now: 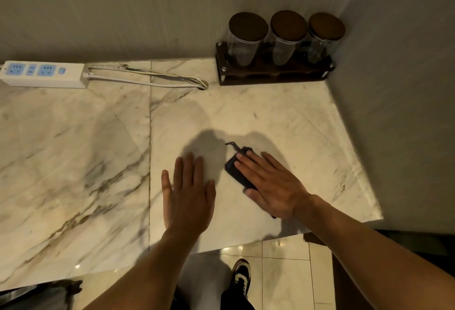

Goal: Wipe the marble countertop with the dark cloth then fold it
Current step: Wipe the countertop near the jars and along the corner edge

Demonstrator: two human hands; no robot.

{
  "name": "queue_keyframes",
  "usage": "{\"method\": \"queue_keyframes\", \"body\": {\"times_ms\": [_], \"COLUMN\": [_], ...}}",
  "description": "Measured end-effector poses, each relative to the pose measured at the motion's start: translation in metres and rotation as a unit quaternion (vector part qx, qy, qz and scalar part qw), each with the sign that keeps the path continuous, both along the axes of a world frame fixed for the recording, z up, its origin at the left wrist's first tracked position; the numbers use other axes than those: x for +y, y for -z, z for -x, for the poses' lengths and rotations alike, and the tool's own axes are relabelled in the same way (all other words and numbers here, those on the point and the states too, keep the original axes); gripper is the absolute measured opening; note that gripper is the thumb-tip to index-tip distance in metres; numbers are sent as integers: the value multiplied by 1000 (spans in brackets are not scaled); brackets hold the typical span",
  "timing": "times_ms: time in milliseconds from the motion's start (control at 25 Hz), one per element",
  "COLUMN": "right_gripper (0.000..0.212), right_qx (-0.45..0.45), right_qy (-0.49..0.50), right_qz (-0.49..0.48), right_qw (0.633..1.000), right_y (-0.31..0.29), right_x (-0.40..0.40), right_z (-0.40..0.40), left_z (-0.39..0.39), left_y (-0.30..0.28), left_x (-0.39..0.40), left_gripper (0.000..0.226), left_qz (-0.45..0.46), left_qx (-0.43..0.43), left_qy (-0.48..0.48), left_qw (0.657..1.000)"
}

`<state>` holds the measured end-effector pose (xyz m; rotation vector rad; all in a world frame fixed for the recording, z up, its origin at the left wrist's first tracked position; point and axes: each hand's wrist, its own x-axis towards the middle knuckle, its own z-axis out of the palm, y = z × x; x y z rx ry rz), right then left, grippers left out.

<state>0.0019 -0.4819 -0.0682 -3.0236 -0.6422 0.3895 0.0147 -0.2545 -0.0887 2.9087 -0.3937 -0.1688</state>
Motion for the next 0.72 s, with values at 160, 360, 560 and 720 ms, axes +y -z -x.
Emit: {"method": "queue_keyframes", "body": {"times_ms": [160,360,560,720], "right_gripper": [62,61,61,61], "right_qx": [-2,-9,-10,-14], "right_qy": [4,22,80,159], "right_qz": [3,-7,-12,-32], "right_qw": [1000,1000,997,987], "right_y": [0,-2,-4,-2], "right_x": [-10,-19,-22,-18], "right_z": [-34,-81,-116,-135], "left_z": [-1,-2,-2,-3], "left_y": [-4,-4,-2,-2], "left_x": [-1,-1,-1,-1], "left_gripper": [60,60,58,59], "left_qz": [-17,-5,11,5], "left_qx": [-3,-1,-20,-23], "left_qy": [-3,-17,-16,-20], "left_qw": [1000,1000,1000,1000]}}
